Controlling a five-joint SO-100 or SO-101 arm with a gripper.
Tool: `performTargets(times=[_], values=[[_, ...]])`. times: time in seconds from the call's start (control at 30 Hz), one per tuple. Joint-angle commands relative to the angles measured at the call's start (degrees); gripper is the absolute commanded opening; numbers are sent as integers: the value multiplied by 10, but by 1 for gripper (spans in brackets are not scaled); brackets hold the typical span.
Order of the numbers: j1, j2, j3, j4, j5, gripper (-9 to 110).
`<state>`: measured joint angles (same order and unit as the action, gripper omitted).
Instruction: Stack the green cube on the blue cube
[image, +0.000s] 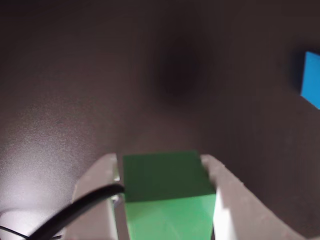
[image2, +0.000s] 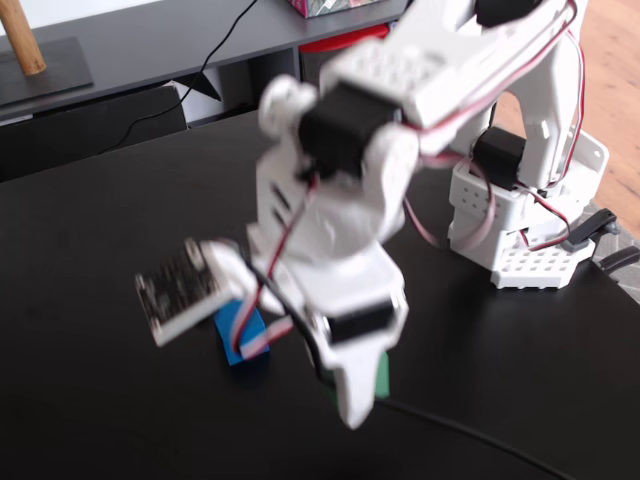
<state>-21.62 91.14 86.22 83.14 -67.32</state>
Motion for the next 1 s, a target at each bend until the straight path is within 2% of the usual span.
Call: performTargets(times=[0.0,0.27,0.5,0.97], values=[[55,70,-43,22,-45,11],[155,21,-186,84,-112,11],[220,-23,-237,102,-161,11],[297,-97,-195,1,-223,11]])
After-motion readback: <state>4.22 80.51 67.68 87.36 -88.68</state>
